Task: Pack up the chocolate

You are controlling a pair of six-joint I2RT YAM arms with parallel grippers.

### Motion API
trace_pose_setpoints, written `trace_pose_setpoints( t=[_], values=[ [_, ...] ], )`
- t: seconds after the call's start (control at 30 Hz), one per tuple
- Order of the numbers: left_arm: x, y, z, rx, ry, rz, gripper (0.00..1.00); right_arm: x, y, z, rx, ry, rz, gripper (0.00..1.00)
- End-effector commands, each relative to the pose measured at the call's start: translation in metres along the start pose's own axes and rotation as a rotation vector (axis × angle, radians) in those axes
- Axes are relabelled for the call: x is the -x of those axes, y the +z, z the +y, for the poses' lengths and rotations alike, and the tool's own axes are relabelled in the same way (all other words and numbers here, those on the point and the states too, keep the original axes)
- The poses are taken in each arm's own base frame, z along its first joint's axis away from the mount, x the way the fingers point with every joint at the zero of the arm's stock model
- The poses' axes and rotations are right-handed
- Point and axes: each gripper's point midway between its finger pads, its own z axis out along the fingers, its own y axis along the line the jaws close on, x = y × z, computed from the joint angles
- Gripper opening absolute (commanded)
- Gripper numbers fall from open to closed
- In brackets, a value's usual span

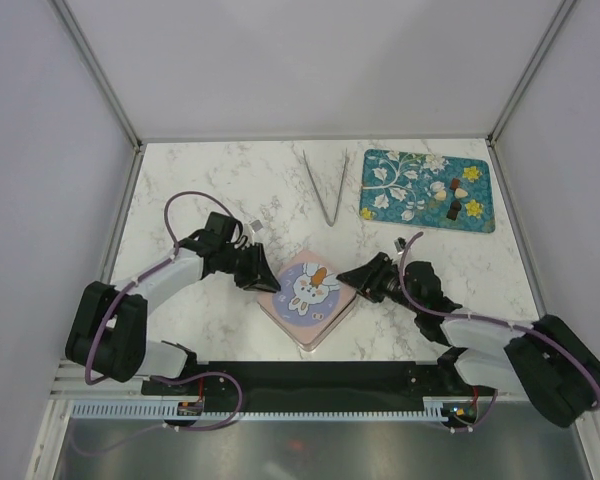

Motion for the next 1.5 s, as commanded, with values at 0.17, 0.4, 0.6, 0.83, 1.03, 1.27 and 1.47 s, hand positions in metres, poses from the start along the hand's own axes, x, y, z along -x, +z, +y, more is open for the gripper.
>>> trace_pose_setpoints(
  t=[0.17, 0.4, 0.6, 0.83, 1.03, 1.27, 1.47],
  values=[
    [0.002, 0.012, -0.002, -0.009, -0.002, -0.007, 0.28, 0.047, -0.031, -0.016, -0.333, -0.246, -0.165, 0.68],
    [0.000, 0.016, -0.004, -0.012, -0.001, 0.002, 0.28, 0.041, -0.035, -0.024, -0.442, -0.221, -0.098, 0.73],
    [-0.003, 0.019, -0.004, -0.008, -0.001, 0.009, 0.28, 0.030, -0.034, -0.024, -0.447, -0.145, -0.062, 0.73],
    [-0.007, 0.024, -0.003, -0.008, -0.012, 0.010, 0.28, 0.008, -0.022, -0.022, -0.374, -0.070, -0.069, 0.73],
    [-0.016, 0.034, -0.006, -0.026, -0.026, 0.031, 0.28, -0.006, -0.024, -0.062, -0.463, -0.013, -0.090, 0.61],
    [-0.001, 0.029, -0.025, -0.052, 0.005, 0.007, 0.30, 0.006, -0.026, -0.067, -0.461, -0.061, -0.159, 0.33],
    [0.032, 0.001, -0.041, 0.056, 0.101, -0.070, 0.40, 0.011, -0.026, -0.060, -0.444, -0.095, -0.171, 0.36]
  ],
)
